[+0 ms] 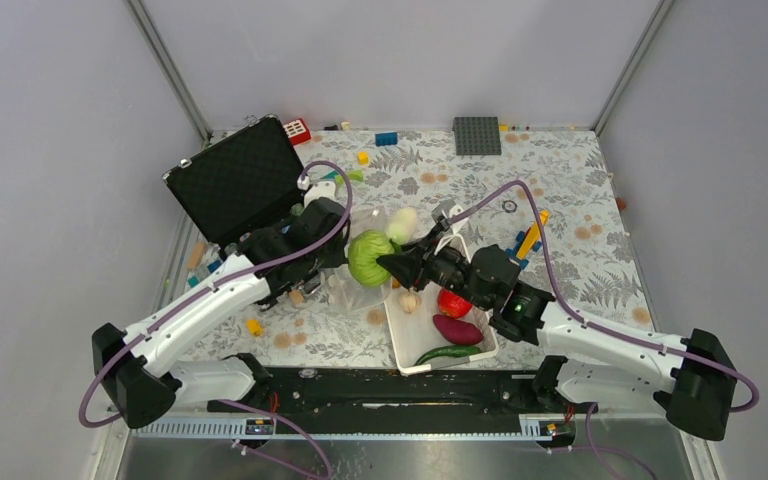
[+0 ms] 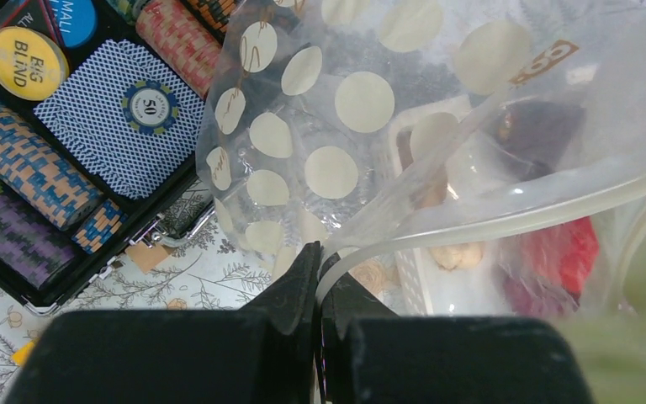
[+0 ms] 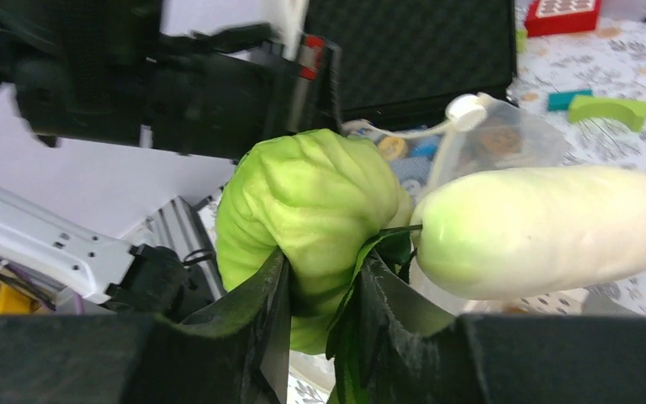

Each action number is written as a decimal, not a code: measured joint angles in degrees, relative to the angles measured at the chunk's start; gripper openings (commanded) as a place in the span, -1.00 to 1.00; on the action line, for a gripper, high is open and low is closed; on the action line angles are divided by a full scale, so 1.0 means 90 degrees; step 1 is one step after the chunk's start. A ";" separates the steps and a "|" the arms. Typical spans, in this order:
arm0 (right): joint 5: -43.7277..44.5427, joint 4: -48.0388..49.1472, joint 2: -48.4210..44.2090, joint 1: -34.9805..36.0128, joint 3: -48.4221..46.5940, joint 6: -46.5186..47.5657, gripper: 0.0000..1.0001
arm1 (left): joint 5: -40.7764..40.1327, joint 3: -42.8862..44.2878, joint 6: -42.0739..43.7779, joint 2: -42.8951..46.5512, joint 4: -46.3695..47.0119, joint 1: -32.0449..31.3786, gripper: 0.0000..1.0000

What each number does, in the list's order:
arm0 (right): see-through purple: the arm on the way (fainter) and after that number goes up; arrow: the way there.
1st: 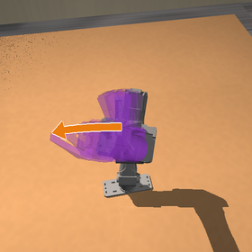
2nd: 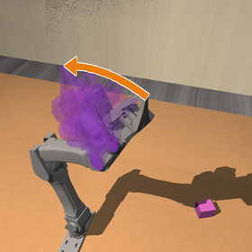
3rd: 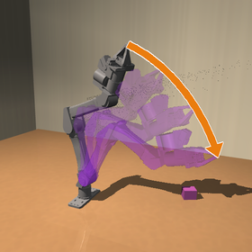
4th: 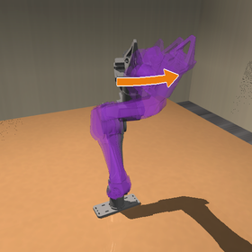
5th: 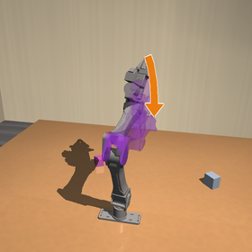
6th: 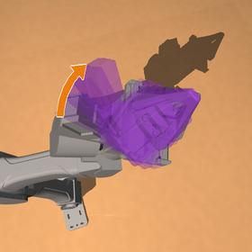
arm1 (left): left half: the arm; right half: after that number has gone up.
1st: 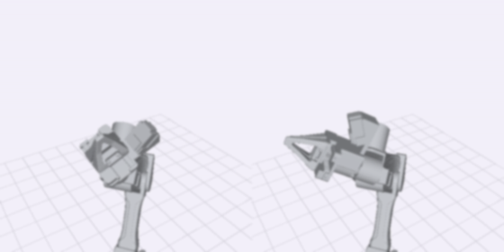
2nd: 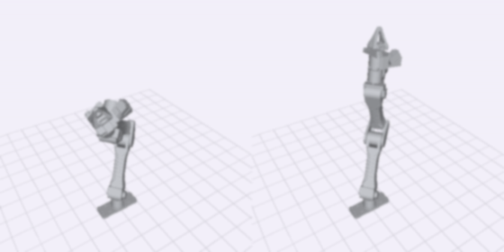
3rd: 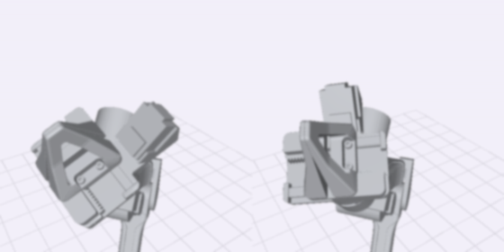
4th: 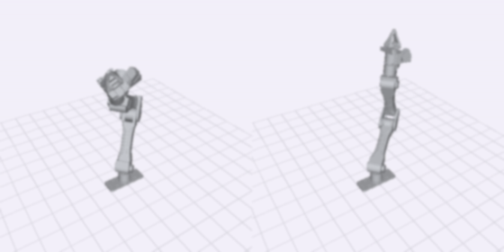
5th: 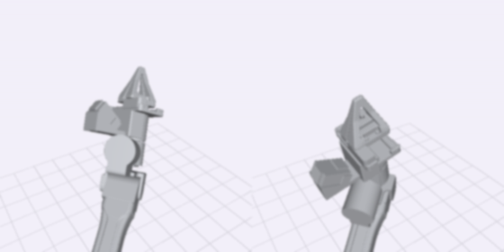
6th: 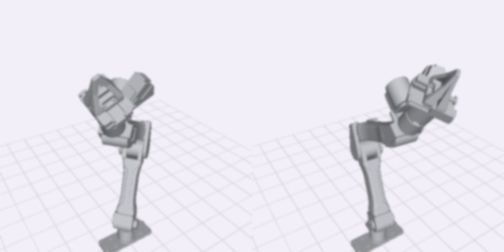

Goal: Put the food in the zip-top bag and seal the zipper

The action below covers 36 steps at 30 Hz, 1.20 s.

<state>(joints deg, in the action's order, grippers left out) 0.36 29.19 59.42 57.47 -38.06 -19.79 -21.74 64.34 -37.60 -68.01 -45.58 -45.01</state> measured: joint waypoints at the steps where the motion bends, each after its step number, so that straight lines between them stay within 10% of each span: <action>1: 0.0063 -0.0053 0.0007 0.0002 0.0000 0.0005 -0.92 | 0.0017 -0.0007 -0.0022 0.0029 -0.0012 0.0000 -1.00; 16: 0.0695 -0.1253 0.0211 -0.0029 0.0168 0.0141 -0.93 | 0.0782 -0.0007 -0.0182 0.0323 0.0316 -0.0104 -1.00; 36: 0.2586 -0.3750 0.2091 0.0328 -0.2293 -0.1287 -0.92 | 0.1513 -0.0291 0.0189 0.0253 0.1044 0.0155 -1.00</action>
<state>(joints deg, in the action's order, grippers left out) 23.64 -4.56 78.24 60.42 -58.70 -31.38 -8.12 61.71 -35.90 -65.73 -36.18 -43.62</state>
